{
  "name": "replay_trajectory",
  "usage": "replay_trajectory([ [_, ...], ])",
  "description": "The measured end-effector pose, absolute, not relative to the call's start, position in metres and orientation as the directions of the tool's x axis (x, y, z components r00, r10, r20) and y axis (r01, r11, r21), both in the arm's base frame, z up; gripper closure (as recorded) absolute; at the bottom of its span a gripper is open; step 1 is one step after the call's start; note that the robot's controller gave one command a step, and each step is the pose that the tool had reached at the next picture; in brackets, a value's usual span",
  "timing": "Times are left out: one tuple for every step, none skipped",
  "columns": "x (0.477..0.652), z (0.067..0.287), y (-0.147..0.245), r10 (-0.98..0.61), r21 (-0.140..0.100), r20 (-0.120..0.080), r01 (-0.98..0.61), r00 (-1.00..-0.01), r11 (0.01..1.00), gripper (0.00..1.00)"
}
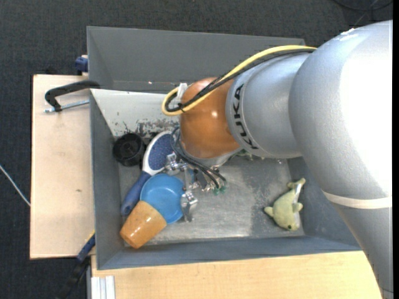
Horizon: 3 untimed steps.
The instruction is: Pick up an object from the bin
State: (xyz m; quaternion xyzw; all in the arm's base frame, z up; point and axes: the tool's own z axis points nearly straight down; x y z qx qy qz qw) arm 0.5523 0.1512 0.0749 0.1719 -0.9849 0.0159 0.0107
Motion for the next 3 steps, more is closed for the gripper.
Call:
replay_trajectory([
  [0.590, 0.074, 0.097, -0.577, -0.002, -0.004, -0.577, -0.817, 0.817, 1.00],
  [0.588, 0.072, 0.098, -0.579, 0.000, -0.001, -0.579, -0.815, 0.815, 0.00],
  [0.519, 0.072, 0.154, -0.712, 0.000, -0.004, -0.712, -0.702, 0.702, 0.00],
])
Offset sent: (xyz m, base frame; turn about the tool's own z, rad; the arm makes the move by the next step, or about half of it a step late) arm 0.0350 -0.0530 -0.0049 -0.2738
